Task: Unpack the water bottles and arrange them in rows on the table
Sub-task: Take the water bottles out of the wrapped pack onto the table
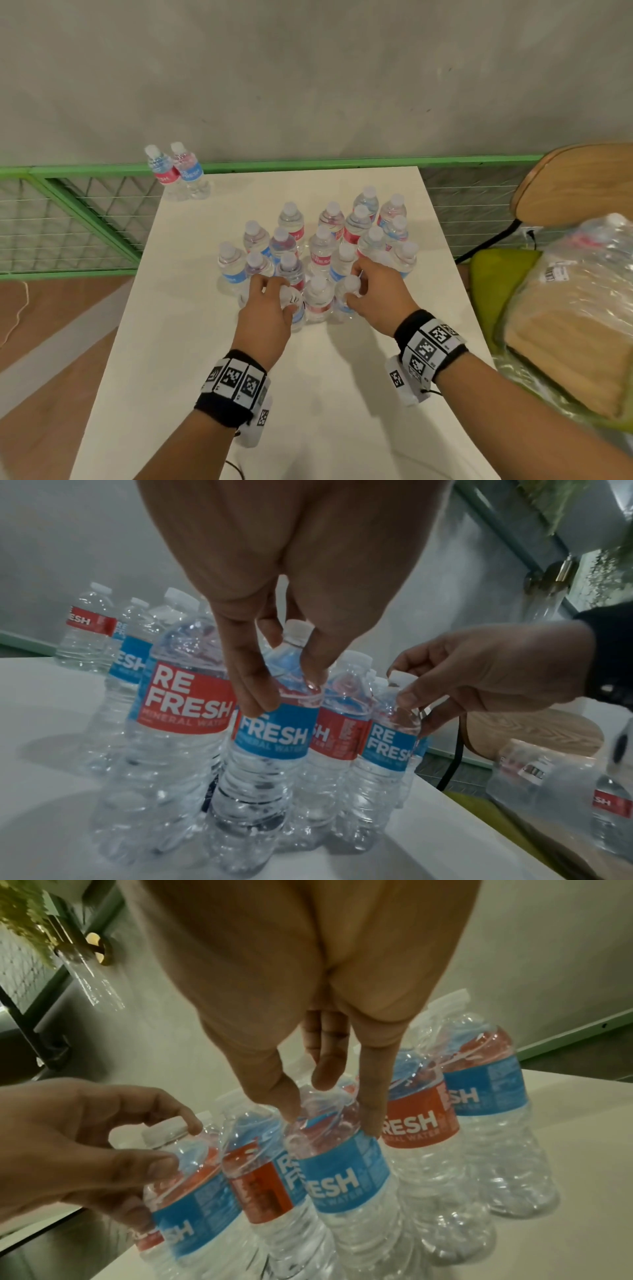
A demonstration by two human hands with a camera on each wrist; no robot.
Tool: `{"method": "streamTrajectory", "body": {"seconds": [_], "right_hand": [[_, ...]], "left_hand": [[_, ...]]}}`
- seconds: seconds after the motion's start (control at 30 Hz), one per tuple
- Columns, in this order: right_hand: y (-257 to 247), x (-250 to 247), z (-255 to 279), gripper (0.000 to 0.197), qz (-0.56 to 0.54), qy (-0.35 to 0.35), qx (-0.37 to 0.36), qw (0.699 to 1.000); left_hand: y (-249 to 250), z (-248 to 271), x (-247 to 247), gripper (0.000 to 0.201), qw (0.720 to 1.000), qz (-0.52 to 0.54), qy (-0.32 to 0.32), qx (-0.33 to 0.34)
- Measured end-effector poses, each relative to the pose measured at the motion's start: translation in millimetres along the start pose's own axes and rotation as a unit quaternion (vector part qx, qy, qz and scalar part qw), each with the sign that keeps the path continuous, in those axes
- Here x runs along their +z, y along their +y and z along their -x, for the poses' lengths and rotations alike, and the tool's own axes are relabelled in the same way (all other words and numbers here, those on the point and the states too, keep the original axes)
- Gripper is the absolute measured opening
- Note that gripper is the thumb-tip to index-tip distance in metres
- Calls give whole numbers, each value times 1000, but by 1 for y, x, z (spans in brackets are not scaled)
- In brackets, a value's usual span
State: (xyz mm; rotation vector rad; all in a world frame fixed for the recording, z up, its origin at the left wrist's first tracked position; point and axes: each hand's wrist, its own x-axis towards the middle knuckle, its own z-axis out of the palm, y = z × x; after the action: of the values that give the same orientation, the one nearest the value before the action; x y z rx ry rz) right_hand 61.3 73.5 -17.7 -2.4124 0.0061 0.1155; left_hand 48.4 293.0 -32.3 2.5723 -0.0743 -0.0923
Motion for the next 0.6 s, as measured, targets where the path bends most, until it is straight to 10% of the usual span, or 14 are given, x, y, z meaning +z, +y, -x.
{"method": "streamTrajectory", "body": {"seconds": [0.6], "right_hand": [[11, -33, 17, 43, -21, -46, 36, 998]], "left_hand": [[4, 7, -23, 54, 998, 7, 12, 60]]}}
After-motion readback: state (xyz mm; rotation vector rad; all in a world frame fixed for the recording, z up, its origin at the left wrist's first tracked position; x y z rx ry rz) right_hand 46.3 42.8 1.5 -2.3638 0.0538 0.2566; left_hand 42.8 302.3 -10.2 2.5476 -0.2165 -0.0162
